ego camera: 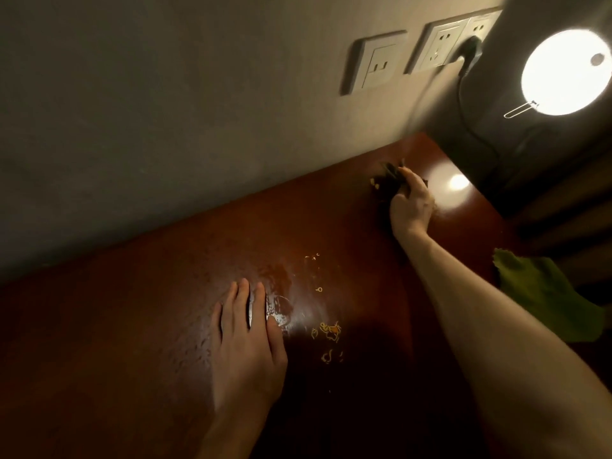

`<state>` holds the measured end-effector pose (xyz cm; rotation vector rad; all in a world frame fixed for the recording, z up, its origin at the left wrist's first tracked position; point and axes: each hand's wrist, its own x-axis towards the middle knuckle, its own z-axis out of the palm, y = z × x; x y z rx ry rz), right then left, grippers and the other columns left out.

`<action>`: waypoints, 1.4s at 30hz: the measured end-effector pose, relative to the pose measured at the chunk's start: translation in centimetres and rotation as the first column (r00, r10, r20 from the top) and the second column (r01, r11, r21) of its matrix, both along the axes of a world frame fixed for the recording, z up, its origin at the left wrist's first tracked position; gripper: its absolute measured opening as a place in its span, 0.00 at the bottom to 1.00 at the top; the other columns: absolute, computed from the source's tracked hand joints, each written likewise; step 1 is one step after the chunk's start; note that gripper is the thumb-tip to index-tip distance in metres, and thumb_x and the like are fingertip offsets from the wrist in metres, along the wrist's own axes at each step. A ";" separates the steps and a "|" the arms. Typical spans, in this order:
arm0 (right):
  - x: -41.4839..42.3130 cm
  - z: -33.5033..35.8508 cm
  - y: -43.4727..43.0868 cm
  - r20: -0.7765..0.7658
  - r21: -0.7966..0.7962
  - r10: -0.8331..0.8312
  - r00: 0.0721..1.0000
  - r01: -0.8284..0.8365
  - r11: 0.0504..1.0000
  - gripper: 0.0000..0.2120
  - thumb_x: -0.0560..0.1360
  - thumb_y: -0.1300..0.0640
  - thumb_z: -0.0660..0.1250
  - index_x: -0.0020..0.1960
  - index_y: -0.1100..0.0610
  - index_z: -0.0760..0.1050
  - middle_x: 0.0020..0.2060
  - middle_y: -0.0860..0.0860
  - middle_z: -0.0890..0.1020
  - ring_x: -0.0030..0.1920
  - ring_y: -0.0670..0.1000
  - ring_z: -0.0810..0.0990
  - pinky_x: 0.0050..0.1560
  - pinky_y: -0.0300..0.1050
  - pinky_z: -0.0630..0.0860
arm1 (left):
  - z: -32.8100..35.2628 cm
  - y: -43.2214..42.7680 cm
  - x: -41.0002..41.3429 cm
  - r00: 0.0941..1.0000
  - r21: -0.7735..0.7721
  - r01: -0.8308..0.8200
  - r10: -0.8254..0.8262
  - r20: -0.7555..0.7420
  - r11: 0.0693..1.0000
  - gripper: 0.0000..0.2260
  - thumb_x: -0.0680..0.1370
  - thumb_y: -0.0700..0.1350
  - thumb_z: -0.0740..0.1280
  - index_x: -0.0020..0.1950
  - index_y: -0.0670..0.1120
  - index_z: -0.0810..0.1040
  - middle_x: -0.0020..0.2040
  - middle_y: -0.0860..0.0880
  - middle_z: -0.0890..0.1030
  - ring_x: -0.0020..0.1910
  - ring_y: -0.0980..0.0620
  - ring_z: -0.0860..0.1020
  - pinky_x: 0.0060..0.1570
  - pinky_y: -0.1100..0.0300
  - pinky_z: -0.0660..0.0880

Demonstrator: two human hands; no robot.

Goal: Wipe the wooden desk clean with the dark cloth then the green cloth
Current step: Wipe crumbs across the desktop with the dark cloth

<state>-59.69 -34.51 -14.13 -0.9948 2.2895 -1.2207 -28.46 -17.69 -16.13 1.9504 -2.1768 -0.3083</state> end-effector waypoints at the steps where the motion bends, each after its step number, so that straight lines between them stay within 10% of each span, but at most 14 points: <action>1: -0.3 -0.1 -0.6 -0.006 -0.004 0.043 0.999 -0.043 0.999 0.29 0.78 0.72 0.58 0.74 0.52 0.77 0.68 0.53 0.78 0.63 0.54 0.78 0.48 0.26 0.73 | -0.1 0.0 0.0 1.000 -0.007 0.003 -0.003 -0.001 1.000 0.25 0.86 0.51 0.51 0.82 0.43 0.66 0.82 0.42 0.66 0.84 0.46 0.59 0.83 0.49 0.47; 3: -0.6 -0.3 -1.3 -0.037 0.008 0.122 0.992 -0.122 0.993 0.27 0.79 0.70 0.58 0.72 0.52 0.78 0.67 0.54 0.79 0.59 0.55 0.80 0.43 0.28 0.75 | -0.2 0.0 0.0 1.000 -0.014 0.004 -0.004 -0.003 1.000 0.25 0.86 0.51 0.51 0.82 0.43 0.66 0.82 0.42 0.66 0.84 0.46 0.59 0.83 0.49 0.48; 8: -0.6 -0.9 -0.8 -0.209 0.120 0.380 0.901 -0.362 0.924 0.25 0.79 0.69 0.59 0.70 0.52 0.81 0.71 0.52 0.79 0.73 0.56 0.74 0.74 0.50 0.68 | -0.2 0.1 0.1 1.000 -0.015 0.003 -0.003 0.005 1.000 0.26 0.86 0.51 0.51 0.82 0.43 0.66 0.82 0.42 0.66 0.84 0.46 0.58 0.83 0.48 0.49; 19: 5.3 -0.8 8.3 -0.236 0.164 0.726 0.646 -0.710 0.685 0.25 0.77 0.73 0.62 0.69 0.55 0.81 0.71 0.48 0.79 0.75 0.44 0.70 0.80 0.39 0.58 | 0.3 0.1 -0.1 1.000 0.029 -0.014 0.014 -0.001 0.999 0.26 0.87 0.53 0.48 0.84 0.46 0.63 0.84 0.45 0.62 0.85 0.48 0.54 0.84 0.46 0.50; 35: 9.5 -0.3 9.2 -0.048 -0.023 0.490 0.870 -0.491 0.871 0.23 0.80 0.70 0.61 0.71 0.54 0.79 0.70 0.48 0.79 0.74 0.49 0.73 0.77 0.57 0.69 | 0.3 0.1 -0.2 0.999 0.020 -0.032 0.033 -0.029 0.999 0.27 0.86 0.52 0.51 0.84 0.46 0.63 0.85 0.46 0.61 0.85 0.49 0.53 0.84 0.46 0.49; 42: 9.7 0.2 6.5 -0.191 0.157 0.813 0.550 -0.801 0.578 0.25 0.78 0.70 0.60 0.71 0.56 0.79 0.72 0.50 0.78 0.77 0.50 0.70 0.81 0.51 0.62 | 0.3 0.2 -0.2 0.998 -0.001 -0.047 0.047 -0.031 0.999 0.26 0.86 0.52 0.51 0.84 0.47 0.63 0.85 0.46 0.61 0.85 0.51 0.52 0.84 0.49 0.46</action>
